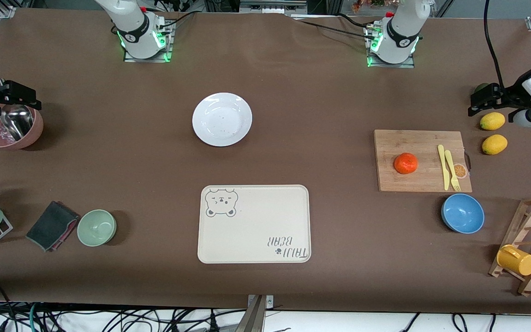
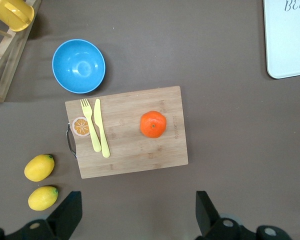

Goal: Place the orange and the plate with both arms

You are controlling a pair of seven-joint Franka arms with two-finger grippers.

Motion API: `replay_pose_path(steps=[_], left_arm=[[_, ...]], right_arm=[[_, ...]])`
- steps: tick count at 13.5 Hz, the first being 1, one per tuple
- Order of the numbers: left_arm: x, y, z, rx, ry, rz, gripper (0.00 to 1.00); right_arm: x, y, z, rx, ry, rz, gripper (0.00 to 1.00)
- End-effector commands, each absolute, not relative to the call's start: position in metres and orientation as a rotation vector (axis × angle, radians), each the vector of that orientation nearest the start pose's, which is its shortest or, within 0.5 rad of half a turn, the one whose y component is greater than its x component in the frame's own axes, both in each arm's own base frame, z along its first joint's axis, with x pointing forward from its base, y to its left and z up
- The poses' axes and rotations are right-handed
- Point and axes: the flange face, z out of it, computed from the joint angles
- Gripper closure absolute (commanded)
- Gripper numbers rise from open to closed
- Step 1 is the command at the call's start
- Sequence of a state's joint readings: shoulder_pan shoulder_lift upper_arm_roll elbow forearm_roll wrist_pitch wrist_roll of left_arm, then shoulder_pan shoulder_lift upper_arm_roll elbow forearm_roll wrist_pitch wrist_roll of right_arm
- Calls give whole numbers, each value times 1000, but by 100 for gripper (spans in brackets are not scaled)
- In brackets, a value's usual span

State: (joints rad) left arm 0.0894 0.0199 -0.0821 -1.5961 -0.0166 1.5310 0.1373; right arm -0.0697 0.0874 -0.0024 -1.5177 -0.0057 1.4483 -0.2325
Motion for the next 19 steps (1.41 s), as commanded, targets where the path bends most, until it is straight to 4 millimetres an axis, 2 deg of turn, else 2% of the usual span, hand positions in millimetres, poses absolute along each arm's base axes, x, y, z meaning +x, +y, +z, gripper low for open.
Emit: replay_pose_path(steps=[1, 19], left_arm=[[558, 3, 601, -3159, 238, 118, 0], [561, 4, 597, -3160, 235, 111, 0]], right_arm=[[570, -39, 591, -3115, -250, 241, 0], [572, -38, 588, -3115, -260, 249, 0]])
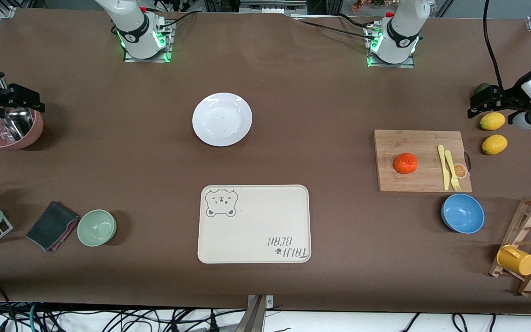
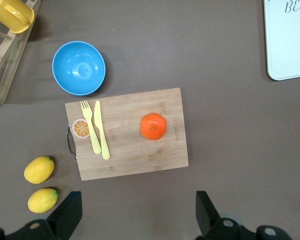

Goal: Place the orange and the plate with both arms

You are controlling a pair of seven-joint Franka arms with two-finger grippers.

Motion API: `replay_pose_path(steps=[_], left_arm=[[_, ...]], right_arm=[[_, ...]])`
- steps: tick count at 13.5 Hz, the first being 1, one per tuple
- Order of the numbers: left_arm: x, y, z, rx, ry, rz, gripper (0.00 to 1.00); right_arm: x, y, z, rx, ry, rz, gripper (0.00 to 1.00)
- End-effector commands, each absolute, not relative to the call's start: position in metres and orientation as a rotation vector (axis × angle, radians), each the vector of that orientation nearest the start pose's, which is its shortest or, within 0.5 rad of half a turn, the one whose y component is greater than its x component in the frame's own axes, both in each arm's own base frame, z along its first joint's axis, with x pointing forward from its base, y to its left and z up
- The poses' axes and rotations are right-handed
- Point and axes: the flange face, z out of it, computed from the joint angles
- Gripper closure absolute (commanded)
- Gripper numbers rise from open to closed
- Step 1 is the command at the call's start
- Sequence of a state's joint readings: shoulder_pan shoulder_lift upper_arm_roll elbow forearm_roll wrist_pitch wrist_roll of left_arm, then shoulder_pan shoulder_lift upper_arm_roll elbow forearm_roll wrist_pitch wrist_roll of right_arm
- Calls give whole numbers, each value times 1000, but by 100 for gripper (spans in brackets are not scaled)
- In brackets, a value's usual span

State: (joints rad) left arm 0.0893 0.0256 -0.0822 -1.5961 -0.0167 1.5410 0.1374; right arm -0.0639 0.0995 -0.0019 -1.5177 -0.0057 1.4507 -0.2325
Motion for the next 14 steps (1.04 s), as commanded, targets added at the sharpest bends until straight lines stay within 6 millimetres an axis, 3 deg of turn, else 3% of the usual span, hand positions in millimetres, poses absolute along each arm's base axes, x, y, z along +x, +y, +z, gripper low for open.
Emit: replay_pose_path(steps=[1, 14], left_arm=[[562, 4, 596, -3160, 235, 108, 0], [563, 6, 594, -3161, 228, 110, 0]], right_arm=[[572, -38, 588, -3115, -260, 249, 0], [573, -36, 588, -3117, -265, 230, 0]])
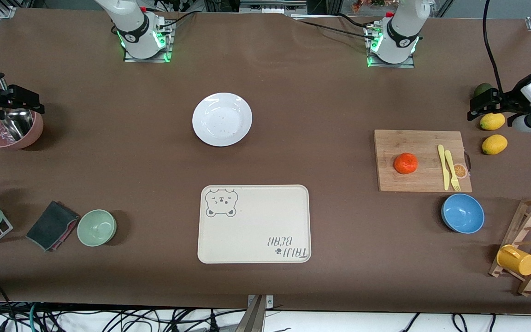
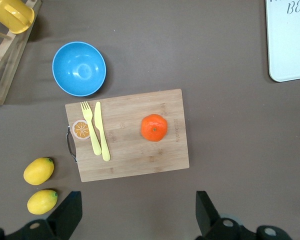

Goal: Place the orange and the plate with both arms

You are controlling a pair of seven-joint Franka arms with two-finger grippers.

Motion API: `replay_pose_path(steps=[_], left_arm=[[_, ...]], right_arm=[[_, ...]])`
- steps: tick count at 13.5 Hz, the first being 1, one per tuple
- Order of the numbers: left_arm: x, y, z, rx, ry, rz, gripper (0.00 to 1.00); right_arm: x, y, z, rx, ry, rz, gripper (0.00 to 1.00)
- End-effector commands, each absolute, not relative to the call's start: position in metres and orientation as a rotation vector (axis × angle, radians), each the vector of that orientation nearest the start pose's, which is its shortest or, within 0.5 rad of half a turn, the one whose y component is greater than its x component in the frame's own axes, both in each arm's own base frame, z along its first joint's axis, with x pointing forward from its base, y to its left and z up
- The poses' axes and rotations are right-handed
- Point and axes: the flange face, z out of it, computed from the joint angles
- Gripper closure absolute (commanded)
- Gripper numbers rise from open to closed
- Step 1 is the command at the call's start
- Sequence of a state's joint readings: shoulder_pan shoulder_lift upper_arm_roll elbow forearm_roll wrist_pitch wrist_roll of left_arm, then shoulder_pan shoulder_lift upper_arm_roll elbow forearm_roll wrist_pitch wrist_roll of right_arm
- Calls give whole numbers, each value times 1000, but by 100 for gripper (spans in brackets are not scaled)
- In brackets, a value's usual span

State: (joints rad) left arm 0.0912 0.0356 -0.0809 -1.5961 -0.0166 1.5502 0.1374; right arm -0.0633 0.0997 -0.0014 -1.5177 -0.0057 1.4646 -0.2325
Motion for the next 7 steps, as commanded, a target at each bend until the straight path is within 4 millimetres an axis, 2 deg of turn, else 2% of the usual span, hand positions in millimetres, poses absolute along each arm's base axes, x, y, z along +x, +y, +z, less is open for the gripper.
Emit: replay_pose_path(steps=[1, 7], left_arm=[[563, 6, 594, -3161, 230, 111, 0], [564, 7, 594, -3161, 225, 103, 0]], right_arm=[[573, -36, 588, -3116, -265, 229, 0], [574, -35, 590, -3118, -268, 213, 0]])
